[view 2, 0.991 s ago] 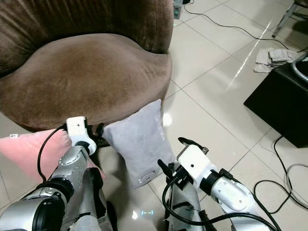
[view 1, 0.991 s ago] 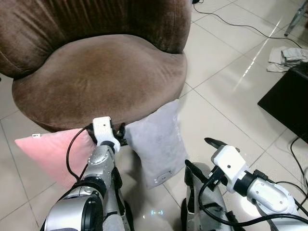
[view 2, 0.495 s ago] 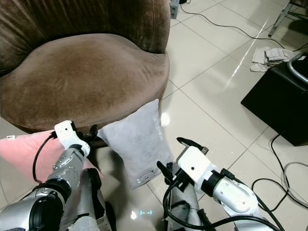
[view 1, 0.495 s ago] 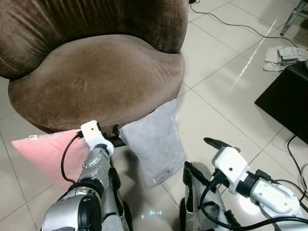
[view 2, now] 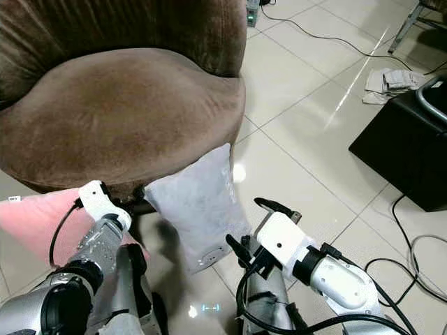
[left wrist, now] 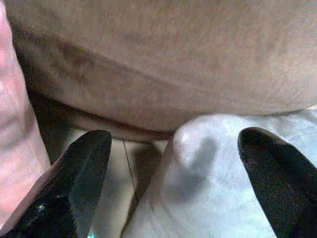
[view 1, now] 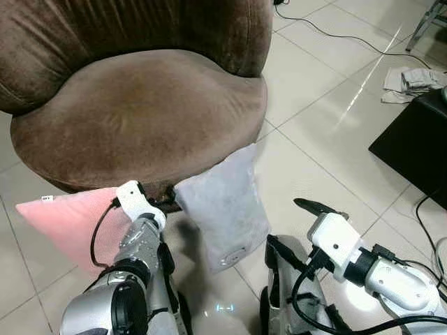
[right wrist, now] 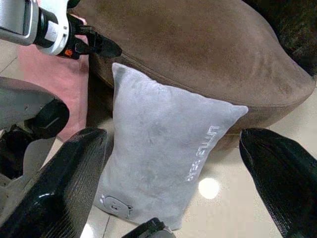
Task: Move the pillow to the sofa from floor
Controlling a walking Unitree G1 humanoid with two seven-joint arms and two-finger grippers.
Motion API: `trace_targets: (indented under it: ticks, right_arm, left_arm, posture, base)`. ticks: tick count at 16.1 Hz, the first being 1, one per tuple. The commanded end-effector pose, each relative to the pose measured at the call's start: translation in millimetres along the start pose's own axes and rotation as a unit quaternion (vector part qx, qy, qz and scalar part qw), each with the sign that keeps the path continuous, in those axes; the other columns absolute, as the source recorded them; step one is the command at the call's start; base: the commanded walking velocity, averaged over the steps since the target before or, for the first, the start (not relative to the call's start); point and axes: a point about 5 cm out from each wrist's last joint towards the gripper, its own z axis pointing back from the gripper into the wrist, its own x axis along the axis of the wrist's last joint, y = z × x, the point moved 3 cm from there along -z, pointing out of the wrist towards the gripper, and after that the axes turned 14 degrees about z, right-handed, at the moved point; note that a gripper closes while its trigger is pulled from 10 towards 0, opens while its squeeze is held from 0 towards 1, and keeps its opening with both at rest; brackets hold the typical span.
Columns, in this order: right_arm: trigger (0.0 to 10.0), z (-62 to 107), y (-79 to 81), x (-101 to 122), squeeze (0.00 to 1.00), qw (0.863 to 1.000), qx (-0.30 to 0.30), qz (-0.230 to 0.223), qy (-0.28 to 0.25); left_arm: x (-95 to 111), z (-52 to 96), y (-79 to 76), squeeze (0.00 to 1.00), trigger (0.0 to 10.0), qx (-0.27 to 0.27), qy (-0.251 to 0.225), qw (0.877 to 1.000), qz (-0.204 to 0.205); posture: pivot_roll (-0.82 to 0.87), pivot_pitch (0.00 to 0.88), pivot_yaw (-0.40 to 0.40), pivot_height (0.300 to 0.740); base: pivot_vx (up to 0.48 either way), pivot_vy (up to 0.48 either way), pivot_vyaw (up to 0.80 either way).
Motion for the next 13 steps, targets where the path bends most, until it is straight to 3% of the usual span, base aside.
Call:
trace_targets:
  ticks: [1, 2, 3, 4, 6, 8, 13]
  right_arm:
    - [10.0, 4.6, 1.6, 6.0, 0.0, 1.0, 0.011, 0.006, -0.004]
    - [10.0, 6.6, 0.8, 10.2, 0.0, 1.0, 0.015, 0.012, -0.008]
    - [10.0, 7.9, 0.5, 12.6, 0.0, 1.0, 0.016, 0.014, -0.01]
    - [10.0, 8.9, 0.4, 14.5, 0.0, 1.0, 0.018, 0.016, -0.011]
    - [10.0, 14.7, -1.8, 21.4, 0.0, 1.0, 0.015, 0.021, -0.011]
    - [10.0, 22.9, -2.5, 24.6, 0.0, 1.0, 0.008, 0.021, -0.002]
    - [10.0, 32.1, -4.7, 34.5, 0.0, 1.0, 0.008, 0.017, 0.002]
  left_arm:
    - [-6.6, 0.3, 4.0, 1.0, 10.0, 0.018, 0.021, 0.999, 0.023]
    - [-3.7, -0.7, 5.0, 0.91, 10.0, 0.029, 0.021, 0.999, 0.041]
    - [-2.1, -1.1, 6.1, 0.27, 10.0, 0.036, 0.02, 0.998, 0.04]
    - [-0.6, -1.5, 6.5, 0.0, 10.0, 0.04, 0.02, 0.998, 0.037]
    - [8.6, -4.4, 2.8, 0.0, 10.0, 0.042, 0.016, 0.999, 0.016]
    - [13.3, -7.7, -8.4, 0.0, 10.0, 0.02, 0.02, 0.999, 0.03]
    - [13.5, -7.6, -3.5, 0.0, 10.0, 0.047, 0.023, 0.998, 0.025]
  posture:
    - [-0.32, 0.271, -0.01, 0.546]
    - [-0.33, 0.278, -0.011, 0.546]
    - [-0.35, 0.283, -0.015, 0.546]
    - [-0.35, 0.285, -0.014, 0.546]
    - [-0.38, 0.302, -0.017, 0.546]
    - [-0.4, 0.319, -0.021, 0.546]
    - [-0.41, 0.36, -0.041, 0.546]
  base:
    - [0.0, 0.0, 0.0]
    - [0.0, 0.0, 0.0]
    - [0.0, 0.0, 0.0]
    - [0.0, 0.0, 0.0]
    - [0.0, 0.0, 0.0]
    - [0.0, 0.0, 0.0]
    - [0.0, 0.0, 0.0]
